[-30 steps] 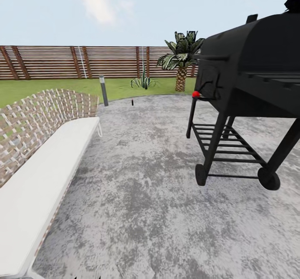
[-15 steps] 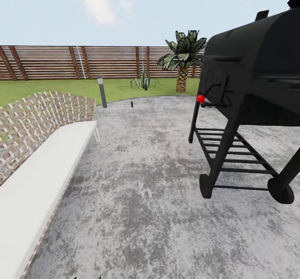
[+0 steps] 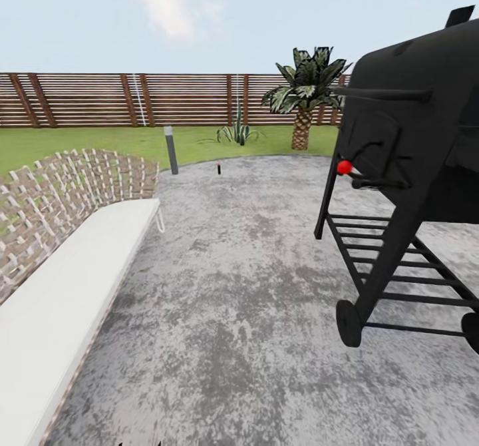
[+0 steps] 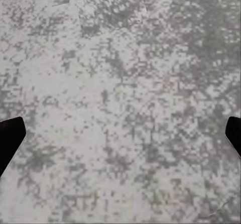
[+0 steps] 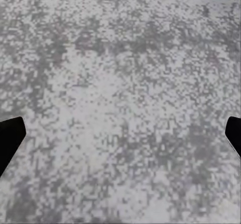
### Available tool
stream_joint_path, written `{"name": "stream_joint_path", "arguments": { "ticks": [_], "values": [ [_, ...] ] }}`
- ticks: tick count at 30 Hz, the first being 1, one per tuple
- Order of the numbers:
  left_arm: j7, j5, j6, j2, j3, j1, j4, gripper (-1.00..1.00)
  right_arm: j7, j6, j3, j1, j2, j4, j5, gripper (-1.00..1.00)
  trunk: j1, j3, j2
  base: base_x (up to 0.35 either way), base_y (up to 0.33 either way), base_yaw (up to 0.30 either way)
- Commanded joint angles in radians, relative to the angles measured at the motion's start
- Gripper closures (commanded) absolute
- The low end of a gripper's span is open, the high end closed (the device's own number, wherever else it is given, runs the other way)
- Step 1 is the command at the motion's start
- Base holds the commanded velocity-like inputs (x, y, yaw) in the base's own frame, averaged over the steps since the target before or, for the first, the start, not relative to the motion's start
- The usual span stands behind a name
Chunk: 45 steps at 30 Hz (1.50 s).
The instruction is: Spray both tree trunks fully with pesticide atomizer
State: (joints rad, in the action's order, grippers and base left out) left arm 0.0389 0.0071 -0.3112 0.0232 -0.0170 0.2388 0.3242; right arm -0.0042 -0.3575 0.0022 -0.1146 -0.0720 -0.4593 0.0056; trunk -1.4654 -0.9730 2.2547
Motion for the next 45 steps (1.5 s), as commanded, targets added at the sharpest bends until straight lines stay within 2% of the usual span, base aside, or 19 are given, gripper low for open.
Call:
{"name": "stream_joint_path", "arguments": {
  "ticks": [1, 45],
  "values": [
    [0.001, 0.001, -0.003, 0.0, -0.001, 0.001, -0.001, -1.0, 0.0, -0.003, 0.0, 0.0, 0.0, 0.001, 0.001, -1.0, 0.0, -0.001, 0.0, 0.34, 0.0, 0.011],
    [0.001, 0.001, -0.003, 0.0, -0.001, 0.0, -0.001, -1.0, 0.0, -0.003, 0.001, 0.0, 0.0, 0.001, 0.001, -1.0, 0.0, -0.001, 0.0, 0.34, 0.0, 0.0]
  ]
}}
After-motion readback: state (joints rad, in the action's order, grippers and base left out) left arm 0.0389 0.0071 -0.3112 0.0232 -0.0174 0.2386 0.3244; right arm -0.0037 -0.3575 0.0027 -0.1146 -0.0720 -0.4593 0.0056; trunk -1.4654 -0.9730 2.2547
